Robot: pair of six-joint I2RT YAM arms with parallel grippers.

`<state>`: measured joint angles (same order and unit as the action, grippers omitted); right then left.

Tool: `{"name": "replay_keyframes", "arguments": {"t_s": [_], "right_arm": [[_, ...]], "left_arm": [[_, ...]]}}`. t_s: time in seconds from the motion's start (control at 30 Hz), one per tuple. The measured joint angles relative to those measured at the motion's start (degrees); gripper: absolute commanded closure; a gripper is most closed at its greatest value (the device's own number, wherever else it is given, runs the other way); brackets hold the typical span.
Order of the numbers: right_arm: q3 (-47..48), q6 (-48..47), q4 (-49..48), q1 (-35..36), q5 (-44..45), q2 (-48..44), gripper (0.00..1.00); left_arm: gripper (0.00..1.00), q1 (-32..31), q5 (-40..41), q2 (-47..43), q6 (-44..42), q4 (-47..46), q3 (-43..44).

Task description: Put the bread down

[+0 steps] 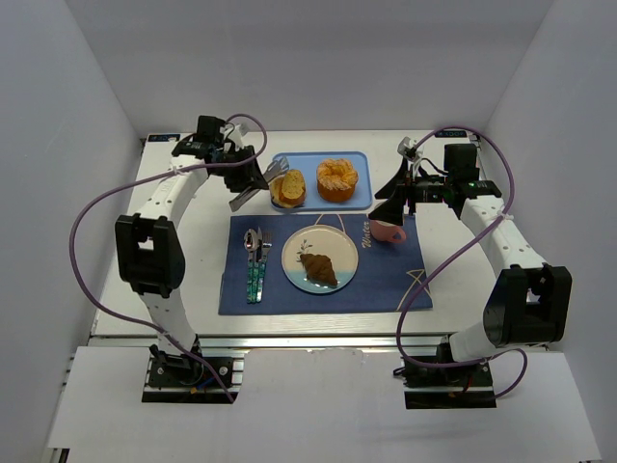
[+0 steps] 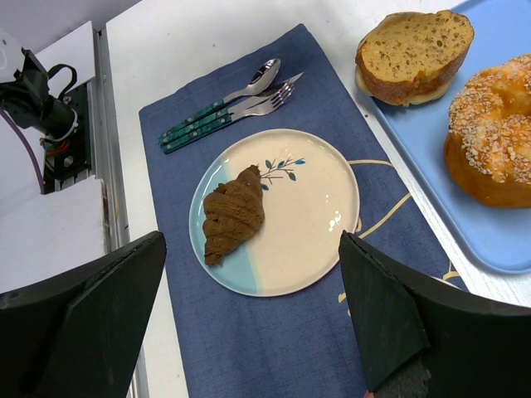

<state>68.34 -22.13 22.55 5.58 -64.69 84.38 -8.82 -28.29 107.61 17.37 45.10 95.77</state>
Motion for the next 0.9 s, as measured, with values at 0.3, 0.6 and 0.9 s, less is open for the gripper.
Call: {"name": "replay_keyframes", "arguments": {"t_s": [0.3,0.6,0.9], "right_arm": [[0.0,0.0,0.0,0.0,0.0,0.0,0.11],[0.0,0.0,0.0,0.0,0.0,0.0,0.11],[0.0,0.0,0.0,0.0,0.0,0.0,0.11]], "left_arm": [[0.50,-1.8,4.3,2.8,-2.3,3.5,2.6],[0.49,-2.8,6.6,3.7,-3.9,5.1,3.9],[0.51,-4.3,6.4,4.6,-5.0,6.0,3.9]]}}
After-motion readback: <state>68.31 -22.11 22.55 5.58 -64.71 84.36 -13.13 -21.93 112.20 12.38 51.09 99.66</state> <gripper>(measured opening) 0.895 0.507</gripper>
